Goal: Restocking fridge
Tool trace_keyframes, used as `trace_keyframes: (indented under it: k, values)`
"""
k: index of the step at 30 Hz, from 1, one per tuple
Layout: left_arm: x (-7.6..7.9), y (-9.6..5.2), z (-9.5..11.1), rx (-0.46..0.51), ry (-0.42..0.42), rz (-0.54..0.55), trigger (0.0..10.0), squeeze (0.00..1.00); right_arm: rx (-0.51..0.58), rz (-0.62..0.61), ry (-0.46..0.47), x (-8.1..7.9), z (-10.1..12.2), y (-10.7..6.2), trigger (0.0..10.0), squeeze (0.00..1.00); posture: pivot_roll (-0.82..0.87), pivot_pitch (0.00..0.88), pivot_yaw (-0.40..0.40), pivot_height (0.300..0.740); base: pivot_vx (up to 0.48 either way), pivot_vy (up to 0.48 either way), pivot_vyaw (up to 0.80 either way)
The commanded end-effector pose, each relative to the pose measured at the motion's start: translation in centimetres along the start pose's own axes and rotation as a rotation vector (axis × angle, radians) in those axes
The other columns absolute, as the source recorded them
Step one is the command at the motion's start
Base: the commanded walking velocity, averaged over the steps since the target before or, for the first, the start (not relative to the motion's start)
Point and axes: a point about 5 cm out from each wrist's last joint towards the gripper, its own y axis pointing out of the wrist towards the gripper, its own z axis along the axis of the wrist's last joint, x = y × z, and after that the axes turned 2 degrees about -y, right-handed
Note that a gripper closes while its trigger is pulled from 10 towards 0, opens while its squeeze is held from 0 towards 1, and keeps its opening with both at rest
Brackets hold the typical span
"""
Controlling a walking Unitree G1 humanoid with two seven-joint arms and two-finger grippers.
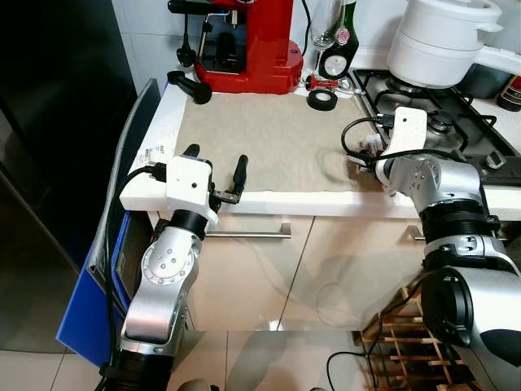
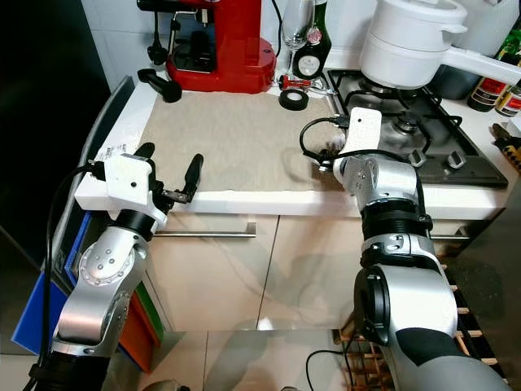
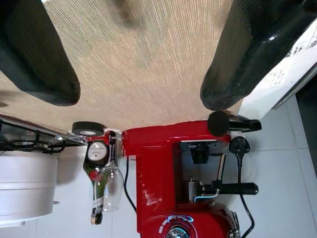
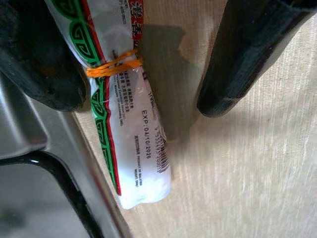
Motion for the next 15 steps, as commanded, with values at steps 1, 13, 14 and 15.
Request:
trace_keyframes:
  k: [1,13,14,15]
  values:
    - [-0.03,0.33,0.06,0.0,0.007,0.007,10.0,0.0,-0.019,0.014,0.014,-0.26,-0.18,0.09,0.0,0.0,-0.02,0.0,-0.057,0.732,0.0,0.0,0.0]
    - [-0.29,0.75,0.17,0.003,0.009,0.013,10.0,0.0,-0.045,0.009,0.022,-0.37,-0.83,0.18,0.0,0.0,-0.02,0.0,-0.051,0.732,0.0,0.0,0.0]
    - [-0.29,0.75,0.17,0.003,0.009,0.013,10.0,0.0,-0.045,0.009,0.022,-0.37,-0.83,0.18,0.0,0.0,-0.02,0.0,-0.051,0.732,0.0,0.0,0.0]
    - [-0.27,0.77,0.16,0.002,0.01,0.013,10.0,0.0,-0.036,0.006,0.018,-0.37,-0.76,0.17,0.0,0.0,-0.02,0.0,-0.051,0.732,0.0,0.0,0.0]
